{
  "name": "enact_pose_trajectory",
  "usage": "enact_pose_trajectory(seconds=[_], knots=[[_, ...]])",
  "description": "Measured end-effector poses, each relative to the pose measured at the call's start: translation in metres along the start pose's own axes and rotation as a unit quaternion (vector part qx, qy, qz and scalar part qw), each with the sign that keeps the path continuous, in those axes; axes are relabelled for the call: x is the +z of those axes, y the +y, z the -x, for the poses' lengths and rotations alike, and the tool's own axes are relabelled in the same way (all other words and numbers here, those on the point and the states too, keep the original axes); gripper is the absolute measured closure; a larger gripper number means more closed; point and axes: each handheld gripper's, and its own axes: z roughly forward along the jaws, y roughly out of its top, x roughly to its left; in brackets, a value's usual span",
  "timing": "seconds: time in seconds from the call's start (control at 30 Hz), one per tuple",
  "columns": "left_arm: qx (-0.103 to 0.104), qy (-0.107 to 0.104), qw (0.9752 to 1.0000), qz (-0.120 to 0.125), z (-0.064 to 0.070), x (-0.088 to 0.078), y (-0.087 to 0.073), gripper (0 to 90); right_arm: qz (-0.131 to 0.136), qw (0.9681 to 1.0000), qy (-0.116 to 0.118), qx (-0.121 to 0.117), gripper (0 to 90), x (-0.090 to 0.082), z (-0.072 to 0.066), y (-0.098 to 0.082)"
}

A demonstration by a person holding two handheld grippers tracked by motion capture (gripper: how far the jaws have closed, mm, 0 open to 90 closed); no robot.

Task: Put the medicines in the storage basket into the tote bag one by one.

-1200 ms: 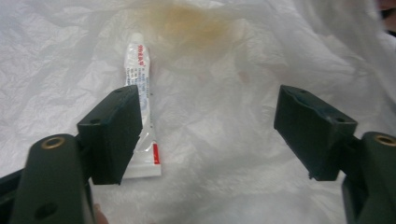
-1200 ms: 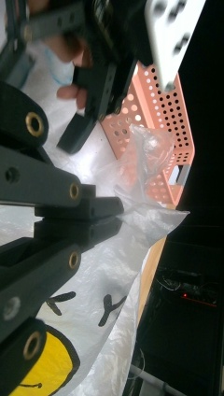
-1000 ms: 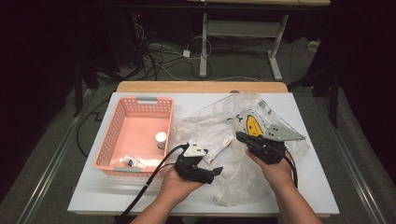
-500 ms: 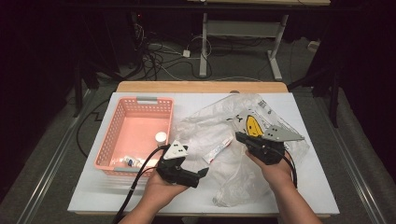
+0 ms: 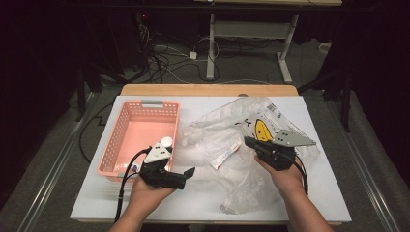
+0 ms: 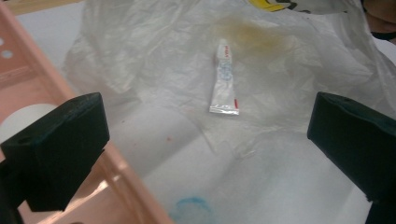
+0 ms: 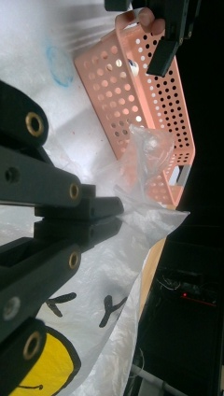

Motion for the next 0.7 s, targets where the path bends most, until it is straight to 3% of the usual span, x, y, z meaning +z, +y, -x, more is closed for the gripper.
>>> enact_pose_trajectory(seconds=[0.37,0.57,0.7], knots=[[-0.022,0.044,0.9988,-0.001,-0.028,-0.019,-0.006,0.0,0.001,1.0000,0.000,0.002,90.0,0.000,0.001,0.000],[-0.035,0.075,0.9966,-0.002,-0.044,-0.030,-0.012,0.0,-0.002,1.0000,0.001,0.001,90.0,0.001,0.000,-0.001],[-0.053,0.085,0.9950,0.003,-0.055,-0.037,-0.015,0.0,-0.002,1.0000,0.001,0.001,90.0,0.000,0.000,-0.001]])
